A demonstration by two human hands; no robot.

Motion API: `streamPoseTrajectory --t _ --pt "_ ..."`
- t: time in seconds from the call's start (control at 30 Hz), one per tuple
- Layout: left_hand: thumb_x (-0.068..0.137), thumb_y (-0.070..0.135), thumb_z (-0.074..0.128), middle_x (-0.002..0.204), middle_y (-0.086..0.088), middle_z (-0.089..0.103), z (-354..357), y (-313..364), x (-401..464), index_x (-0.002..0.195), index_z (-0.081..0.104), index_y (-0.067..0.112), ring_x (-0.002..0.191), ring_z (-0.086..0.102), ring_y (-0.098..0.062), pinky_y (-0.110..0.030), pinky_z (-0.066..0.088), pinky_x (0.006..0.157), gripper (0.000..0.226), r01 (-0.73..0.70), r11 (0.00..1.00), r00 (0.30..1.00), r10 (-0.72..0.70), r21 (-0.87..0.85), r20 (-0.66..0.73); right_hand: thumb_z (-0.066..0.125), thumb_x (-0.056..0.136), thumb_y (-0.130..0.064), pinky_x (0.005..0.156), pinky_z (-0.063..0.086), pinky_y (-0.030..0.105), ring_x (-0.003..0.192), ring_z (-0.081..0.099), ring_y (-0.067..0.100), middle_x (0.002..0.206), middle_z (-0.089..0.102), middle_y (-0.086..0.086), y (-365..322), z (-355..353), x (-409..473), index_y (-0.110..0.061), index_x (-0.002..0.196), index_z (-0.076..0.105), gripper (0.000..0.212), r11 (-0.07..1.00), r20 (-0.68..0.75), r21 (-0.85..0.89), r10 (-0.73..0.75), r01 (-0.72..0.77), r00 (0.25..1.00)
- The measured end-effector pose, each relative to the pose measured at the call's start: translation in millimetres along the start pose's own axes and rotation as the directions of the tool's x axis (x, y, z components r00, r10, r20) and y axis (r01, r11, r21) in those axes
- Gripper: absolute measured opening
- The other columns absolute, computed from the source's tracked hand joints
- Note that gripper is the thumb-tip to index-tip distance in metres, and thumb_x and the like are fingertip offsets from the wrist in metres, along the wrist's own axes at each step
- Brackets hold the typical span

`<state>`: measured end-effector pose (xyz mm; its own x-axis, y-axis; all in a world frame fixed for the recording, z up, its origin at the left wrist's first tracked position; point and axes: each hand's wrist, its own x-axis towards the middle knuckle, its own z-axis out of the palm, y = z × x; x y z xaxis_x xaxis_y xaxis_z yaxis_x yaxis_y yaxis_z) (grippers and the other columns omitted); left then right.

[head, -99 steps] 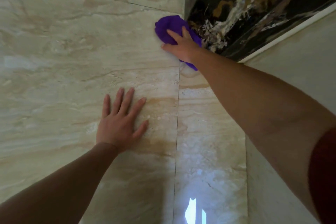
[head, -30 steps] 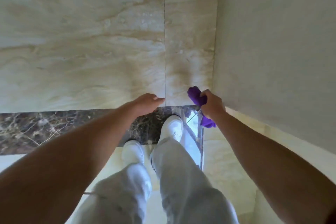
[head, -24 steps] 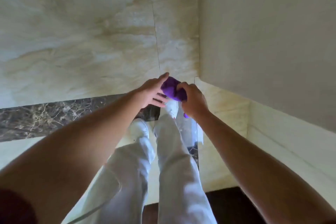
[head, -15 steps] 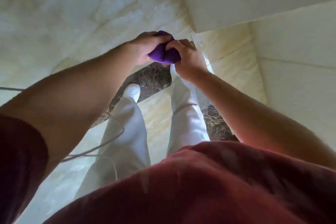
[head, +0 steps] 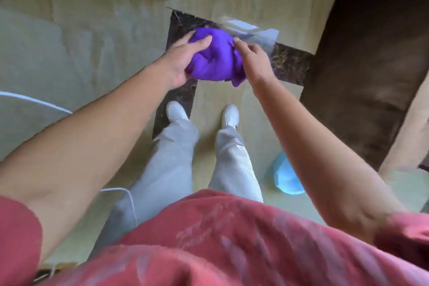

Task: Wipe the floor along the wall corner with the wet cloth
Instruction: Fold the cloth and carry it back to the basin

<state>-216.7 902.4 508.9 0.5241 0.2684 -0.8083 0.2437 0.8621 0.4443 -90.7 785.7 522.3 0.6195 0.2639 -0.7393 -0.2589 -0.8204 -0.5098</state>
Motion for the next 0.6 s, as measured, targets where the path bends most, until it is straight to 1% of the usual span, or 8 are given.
streamPoseTrajectory --t 0.03,0.07,0.13,0.23,0.3,0.4,0.5,0.6 --pt "0.098 0.007 0.059 0.12 -0.017 0.065 22.3 -14.0 -2.1 0.129 0.055 0.009 0.102 0.065 -0.024 -0.042 0.05 0.106 0.031 0.024 0.999 0.998 -0.027 0.034 0.06 0.062 0.076 -0.062 0.071 0.06 0.033 0.076 0.072 0.026 0.08 0.075 0.003 20.4 -20.1 -6.7 -0.015 0.091 0.07 0.05 0.993 0.017 0.086 0.078 -0.079 0.997" --pt "0.098 0.008 0.059 0.119 -0.016 0.065 44.4 -29.8 -3.3 0.128 0.056 0.009 0.102 0.066 -0.024 -0.041 0.051 0.105 0.031 0.045 0.995 0.992 -0.055 0.087 0.111 0.064 0.075 -0.063 0.07 0.062 0.039 0.072 0.073 0.029 0.078 0.077 0.006 42.6 -38.4 -12.5 -0.013 0.089 0.072 0.053 0.969 0.055 0.199 0.135 -0.144 0.989" --pt "0.097 0.01 0.061 0.12 -0.014 0.067 93.5 -70.4 -6.3 0.128 0.058 0.011 0.104 0.066 -0.024 -0.042 0.052 0.103 0.031 0.092 0.979 0.973 -0.127 0.184 0.192 0.068 0.075 -0.062 0.087 0.059 0.055 0.09 0.075 0.034 0.1 0.078 0.014 99.4 -77.9 -22.1 -0.011 0.102 0.074 0.058 0.868 0.123 0.442 0.19 -0.225 0.974" --pt "0.094 0.017 0.067 0.117 -0.01 0.07 123.8 -108.9 -5.5 0.127 0.06 0.015 0.101 0.069 -0.022 -0.041 0.055 0.099 0.033 0.144 0.948 0.953 -0.21 0.284 0.218 0.07 0.082 -0.055 0.095 0.053 0.06 0.114 0.068 0.038 0.119 0.073 0.016 148.7 -104.8 -46.5 -0.014 0.119 0.07 0.055 0.689 0.2 0.677 0.167 -0.259 0.965" --pt "0.094 0.018 0.068 0.112 -0.007 0.072 154.7 -149.5 -9.9 0.122 0.061 0.017 0.095 0.07 -0.019 -0.04 0.056 0.096 0.029 0.159 0.916 0.935 -0.26 0.369 0.242 0.071 0.085 -0.043 0.091 0.056 0.056 0.108 0.07 0.037 0.118 0.074 0.015 195.1 -131.6 -61.4 -0.009 0.122 0.065 0.051 0.603 0.146 0.762 0.197 -0.237 0.97" --pt "0.093 0.019 0.069 0.107 -0.004 0.074 191.1 -217.1 -27.0 0.119 0.062 0.017 0.094 0.071 -0.016 -0.036 0.058 0.092 0.027 0.172 0.849 0.917 -0.323 0.499 0.233 0.07 0.089 -0.019 0.077 0.054 0.044 0.093 0.068 0.03 0.108 0.072 0.016 264.6 -165.0 -88.8 -0.007 0.111 0.064 0.026 0.53 0.016 0.834 0.251 -0.151 0.968" --pt "0.092 0.019 0.07 0.123 -0.008 0.072 223.9 -284.6 -50.6 0.129 0.061 0.014 0.107 0.069 -0.017 -0.036 0.056 0.098 0.039 0.17 0.765 0.895 -0.384 0.621 0.228 0.065 0.089 -0.004 0.08 0.051 0.042 0.096 0.064 0.029 0.108 0.068 0.019 330.1 -199.6 -119.4 -0.005 0.113 0.064 0.023 0.401 -0.049 0.913 0.289 -0.075 0.956" --pt "0.091 0.023 0.071 0.135 -0.006 0.068 255.2 -345.9 -70.6 0.138 0.058 0.018 0.118 0.067 -0.018 -0.038 0.057 0.096 0.049 0.208 0.674 0.836 -0.499 0.709 0.229 0.061 0.089 0.002 0.09 0.049 0.046 0.103 0.061 0.031 0.113 0.064 0.023 390.7 -227.4 -149.2 -0.003 0.114 0.063 0.025 0.204 -0.042 0.979 0.297 -0.02 0.954"
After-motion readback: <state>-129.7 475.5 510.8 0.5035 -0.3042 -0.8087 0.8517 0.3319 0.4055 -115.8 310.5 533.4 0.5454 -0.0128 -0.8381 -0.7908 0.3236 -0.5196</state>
